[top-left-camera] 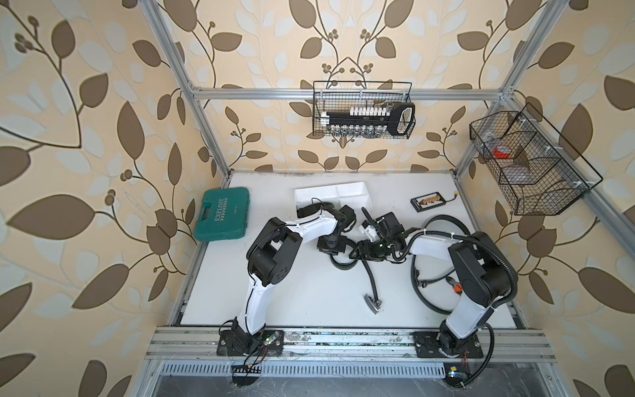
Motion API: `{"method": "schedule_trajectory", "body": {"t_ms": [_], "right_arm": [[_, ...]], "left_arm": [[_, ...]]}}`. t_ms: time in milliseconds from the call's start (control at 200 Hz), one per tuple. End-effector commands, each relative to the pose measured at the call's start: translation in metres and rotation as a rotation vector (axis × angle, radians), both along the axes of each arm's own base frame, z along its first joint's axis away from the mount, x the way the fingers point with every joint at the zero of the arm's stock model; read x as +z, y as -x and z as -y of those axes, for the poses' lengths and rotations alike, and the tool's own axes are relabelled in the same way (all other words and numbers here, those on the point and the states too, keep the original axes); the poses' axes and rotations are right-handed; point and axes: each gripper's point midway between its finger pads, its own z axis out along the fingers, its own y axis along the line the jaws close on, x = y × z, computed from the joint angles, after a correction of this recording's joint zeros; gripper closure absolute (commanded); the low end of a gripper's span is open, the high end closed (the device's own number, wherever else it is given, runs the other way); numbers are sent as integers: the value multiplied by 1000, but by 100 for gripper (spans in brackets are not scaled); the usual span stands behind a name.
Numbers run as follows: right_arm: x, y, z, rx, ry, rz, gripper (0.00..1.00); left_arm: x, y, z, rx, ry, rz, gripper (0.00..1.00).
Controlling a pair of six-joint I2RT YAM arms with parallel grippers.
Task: Place the belts into the storage roll
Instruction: Roll the belt at the center of the board.
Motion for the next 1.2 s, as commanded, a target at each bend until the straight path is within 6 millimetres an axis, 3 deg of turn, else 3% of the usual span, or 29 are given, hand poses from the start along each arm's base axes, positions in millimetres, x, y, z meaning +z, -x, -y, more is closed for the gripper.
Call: {"method": "schedule_trajectory", "body": {"t_ms": [0,150,265,425,510,590,660,735,835,925,1070,1195], "right_arm": [[1,0,-7,-73,20,-5,38],[-14,-2,6,-114,200,8,57],[-13,0,17,-103,322,45,71],[-12,2,29,-96,397,53,91],[-12,3,33,-86,427,48,99],[-10,3,35,-82,448,46,100],[-7,1,36,-85,455,48,100],[-3,-2,36,-86,465,49,100],[1,-7,35,-83,473,53,100],[3,-11,34,-83,472,56,100],[2,-13,36,-87,467,47,100],[1,-14,41,-86,481,36,100]], "left_arm": [[-11,0,17,64,70,-49,100],[-16,12,33,106,157,-108,100],[-13,23,47,103,221,-136,100],[12,27,60,79,321,-113,100],[41,26,67,60,423,-48,81],[73,27,66,49,497,35,53],[98,33,56,61,543,112,31],[118,43,40,79,575,185,14],[129,66,19,100,611,222,7],[112,95,11,112,642,171,4],[96,142,28,-70,684,194,1],[104,160,48,-289,583,329,1]]}}
